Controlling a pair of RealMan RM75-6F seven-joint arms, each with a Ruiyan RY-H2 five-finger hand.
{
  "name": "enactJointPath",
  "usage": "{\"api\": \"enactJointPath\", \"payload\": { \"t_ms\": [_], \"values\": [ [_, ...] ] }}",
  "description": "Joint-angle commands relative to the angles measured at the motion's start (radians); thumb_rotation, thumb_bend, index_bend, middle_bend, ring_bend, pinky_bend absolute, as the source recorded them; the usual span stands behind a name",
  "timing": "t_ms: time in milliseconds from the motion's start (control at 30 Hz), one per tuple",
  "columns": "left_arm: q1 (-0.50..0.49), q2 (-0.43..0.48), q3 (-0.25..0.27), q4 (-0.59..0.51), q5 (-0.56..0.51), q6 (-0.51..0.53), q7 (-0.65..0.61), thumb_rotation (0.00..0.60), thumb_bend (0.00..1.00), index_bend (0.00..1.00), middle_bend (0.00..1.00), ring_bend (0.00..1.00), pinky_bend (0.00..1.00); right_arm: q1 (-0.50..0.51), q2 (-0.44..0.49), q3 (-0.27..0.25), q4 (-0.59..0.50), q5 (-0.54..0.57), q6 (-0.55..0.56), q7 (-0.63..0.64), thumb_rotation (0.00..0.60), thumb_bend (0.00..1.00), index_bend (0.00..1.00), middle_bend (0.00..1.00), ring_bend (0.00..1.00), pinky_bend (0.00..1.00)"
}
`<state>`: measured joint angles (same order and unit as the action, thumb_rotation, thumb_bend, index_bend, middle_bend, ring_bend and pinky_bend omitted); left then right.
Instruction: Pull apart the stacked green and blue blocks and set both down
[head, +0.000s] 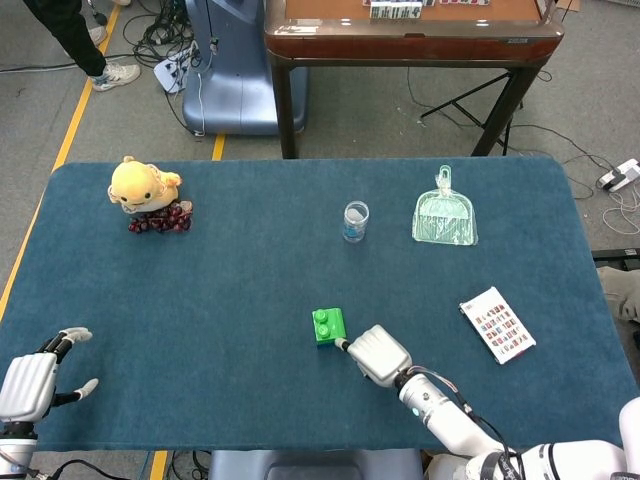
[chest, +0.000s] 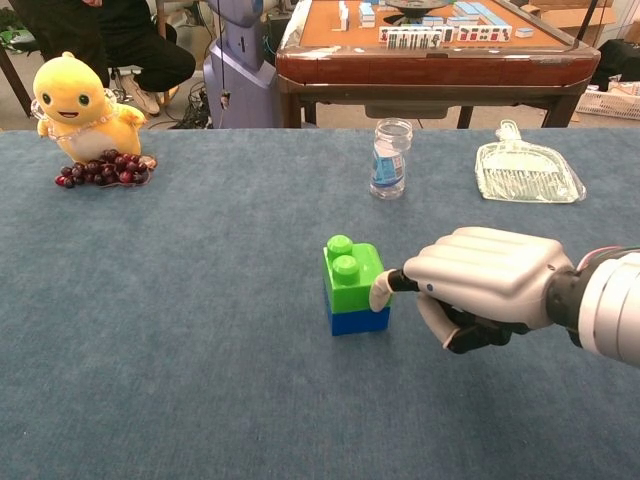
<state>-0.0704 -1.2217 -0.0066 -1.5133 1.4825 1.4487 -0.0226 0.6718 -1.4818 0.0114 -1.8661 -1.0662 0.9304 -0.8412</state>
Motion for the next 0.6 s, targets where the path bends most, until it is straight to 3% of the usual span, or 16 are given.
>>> {"api": "enactJointPath", "payload": {
  "t_ms": [33,200,267,367,433,600],
  "values": [
    [0.0,0.0,0.0,-0.002,0.001,0.001,0.002,0.6,0.15,0.36,0.28,0.35,0.58,0.003,0.009,-0.005,0.001,0.004,0.009,0.009,0.6,1.0,0.22,0.96,0.96,1.0],
    [0.0,0.0,0.001,-0.005,0.002,-0.001,0.006,0.6,0.15,0.36,0.28,0.35,0.58,-0.009,0.046,-0.018,-0.023,-0.045,0.027,0.071,0.6,0.98,0.22,0.96,0.95,1.0],
    [0.001,0.001,0.001,-0.004,0.001,-0.001,0.006,0.6,0.15,0.36,0.28,0.35,0.58,-0.023,0.08,-0.025,-0.05,-0.089,0.039,0.125,0.6,0.81,0.24,0.96,0.93,0.99],
    [0.001,0.0,0.001,-0.003,0.0,-0.001,0.004,0.6,0.15,0.36,0.28,0.35,0.58,-0.05,0.134,-0.032,-0.088,-0.159,0.069,0.215,0.6,0.47,0.28,0.93,0.86,0.95],
    [0.001,-0.001,0.0,-0.003,0.002,0.0,0.005,0.6,0.15,0.36,0.28,0.35,0.58,-0.07,0.172,-0.033,-0.113,-0.195,0.095,0.273,0.6,0.35,0.3,0.83,0.78,0.9],
    [-0.001,-0.001,-0.002,-0.008,0.005,0.002,0.01,0.6,0.15,0.36,0.28,0.35,0.58,-0.092,0.234,-0.018,-0.151,-0.213,0.127,0.35,0.6,0.1,0.33,0.42,0.4,0.54]
  ]
}}
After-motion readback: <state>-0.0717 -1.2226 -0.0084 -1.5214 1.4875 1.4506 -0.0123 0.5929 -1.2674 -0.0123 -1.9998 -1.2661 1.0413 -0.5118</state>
